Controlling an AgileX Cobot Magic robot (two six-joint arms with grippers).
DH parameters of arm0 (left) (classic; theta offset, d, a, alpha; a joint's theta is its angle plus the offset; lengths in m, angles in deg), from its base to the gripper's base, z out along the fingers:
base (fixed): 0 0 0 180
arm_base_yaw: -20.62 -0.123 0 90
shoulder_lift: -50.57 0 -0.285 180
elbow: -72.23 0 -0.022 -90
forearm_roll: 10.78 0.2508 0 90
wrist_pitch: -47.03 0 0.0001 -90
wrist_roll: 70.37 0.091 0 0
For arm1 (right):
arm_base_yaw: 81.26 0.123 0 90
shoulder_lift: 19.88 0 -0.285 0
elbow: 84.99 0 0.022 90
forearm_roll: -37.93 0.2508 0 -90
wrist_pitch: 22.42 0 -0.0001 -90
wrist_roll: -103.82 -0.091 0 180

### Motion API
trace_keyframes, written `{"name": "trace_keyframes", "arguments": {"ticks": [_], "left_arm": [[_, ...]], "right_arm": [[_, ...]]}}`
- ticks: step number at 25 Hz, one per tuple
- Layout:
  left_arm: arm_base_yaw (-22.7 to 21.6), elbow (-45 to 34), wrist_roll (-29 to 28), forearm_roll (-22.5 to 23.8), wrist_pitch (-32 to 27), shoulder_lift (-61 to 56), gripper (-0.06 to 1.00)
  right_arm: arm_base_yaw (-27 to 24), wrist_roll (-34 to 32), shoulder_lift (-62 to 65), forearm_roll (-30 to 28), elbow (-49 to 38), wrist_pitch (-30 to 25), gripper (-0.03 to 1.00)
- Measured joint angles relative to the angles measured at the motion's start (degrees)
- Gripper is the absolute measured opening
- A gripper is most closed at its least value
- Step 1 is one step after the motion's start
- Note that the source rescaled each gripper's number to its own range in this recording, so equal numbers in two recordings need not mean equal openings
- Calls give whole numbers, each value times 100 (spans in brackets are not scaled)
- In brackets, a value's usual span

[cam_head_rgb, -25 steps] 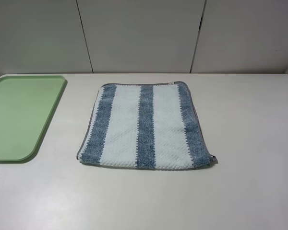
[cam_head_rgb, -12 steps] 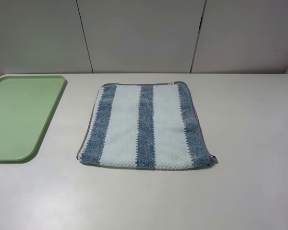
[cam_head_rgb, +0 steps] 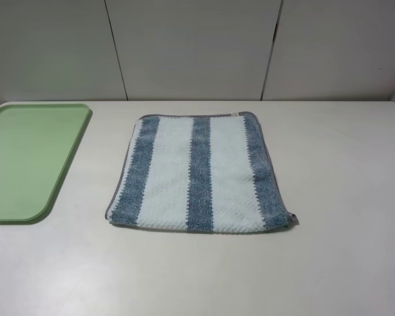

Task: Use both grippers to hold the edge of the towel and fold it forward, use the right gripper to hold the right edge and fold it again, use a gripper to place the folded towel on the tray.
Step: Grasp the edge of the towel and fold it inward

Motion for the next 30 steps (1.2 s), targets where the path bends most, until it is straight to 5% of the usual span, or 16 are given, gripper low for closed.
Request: {"name": "trace_keyframes", "arguments": {"ticks": [11,24,30], "left_arm": [[0,410,0,391,37,217,99],[39,1801,704,456,427,2958,99],[1026,2172,813,567,818,3913,99]], "right_arm": [[0,0,-165,-200,339,-6,100],[0,12,-2307,-200,1311,417,100],[217,289,-3531,-259,1859,565,100]]}}
